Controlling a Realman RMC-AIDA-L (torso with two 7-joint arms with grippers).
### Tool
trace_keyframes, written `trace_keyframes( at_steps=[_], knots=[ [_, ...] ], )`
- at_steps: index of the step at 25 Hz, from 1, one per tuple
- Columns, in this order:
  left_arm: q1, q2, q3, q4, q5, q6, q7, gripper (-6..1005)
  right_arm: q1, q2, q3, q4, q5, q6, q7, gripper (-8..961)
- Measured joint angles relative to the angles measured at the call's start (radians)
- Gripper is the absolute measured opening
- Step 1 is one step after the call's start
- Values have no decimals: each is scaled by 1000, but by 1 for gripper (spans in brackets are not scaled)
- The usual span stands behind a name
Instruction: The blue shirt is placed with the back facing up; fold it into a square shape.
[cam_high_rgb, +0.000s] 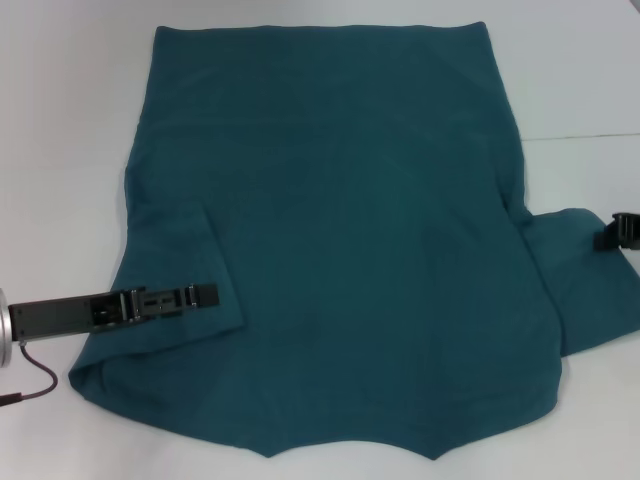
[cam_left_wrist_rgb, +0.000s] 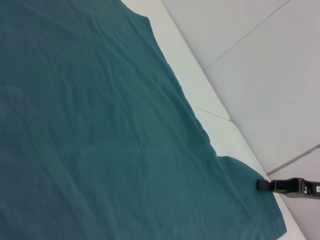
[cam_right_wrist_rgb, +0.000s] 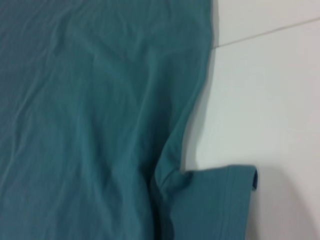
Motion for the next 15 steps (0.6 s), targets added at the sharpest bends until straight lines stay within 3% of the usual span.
trace_keyframes(
  at_steps=[15],
  knots=[
    [13,-3,-24,0,0,0,0,877,129,-8,-3,-2,-144,45,83,6]
  ],
)
